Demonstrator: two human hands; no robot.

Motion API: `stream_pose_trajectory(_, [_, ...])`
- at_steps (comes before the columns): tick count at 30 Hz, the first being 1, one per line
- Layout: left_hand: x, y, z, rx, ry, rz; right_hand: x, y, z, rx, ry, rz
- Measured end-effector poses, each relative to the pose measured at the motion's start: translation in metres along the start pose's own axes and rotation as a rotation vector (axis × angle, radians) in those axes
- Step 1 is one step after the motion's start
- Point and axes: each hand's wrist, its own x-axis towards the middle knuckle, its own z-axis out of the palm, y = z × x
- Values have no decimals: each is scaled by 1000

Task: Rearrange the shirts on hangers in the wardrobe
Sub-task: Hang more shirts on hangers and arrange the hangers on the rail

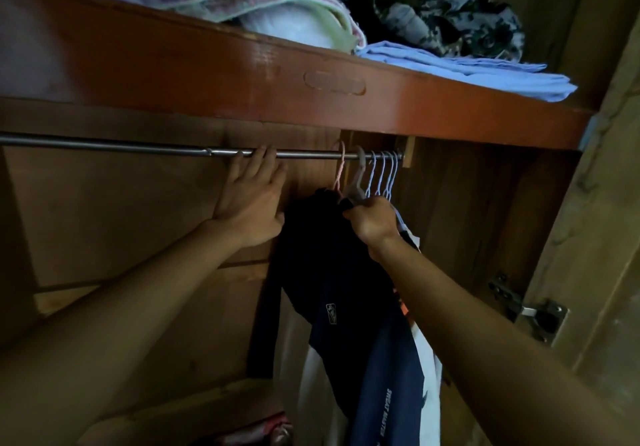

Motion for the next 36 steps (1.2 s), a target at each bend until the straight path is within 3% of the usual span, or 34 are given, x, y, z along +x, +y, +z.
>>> stream_pose_trajectory(6, [2, 2, -1, -17, -30, 5, -3, 16, -4, -79, 26, -45])
stream_pose_trajectory(12, [-8, 20, -16, -356, -112, -2, -13, 12, -30, -341, -130, -86])
stream_pose_trajectory(16, [-19, 36, -28, -646, -287, -96, -16, 11, -54, -351, -209, -45])
stream_pose_trajectory(20, [-28, 50, -33, -764, -442, -146, -25, 12, -79, -433, -266, -75])
stream_pose_trajectory(24, [-32, 64, -35, -874, -542, -103, -39, 15, -97, -465, -307, -45])
stream_pose_trajectory(30, [-26, 87, -49, -949, -549, 49, -73, 20, -122, -609, -338, -69])
stream_pose_trajectory(36, [-28, 126, -72, -1018, -519, 272, -127, 22, -151, -733, -227, -52])
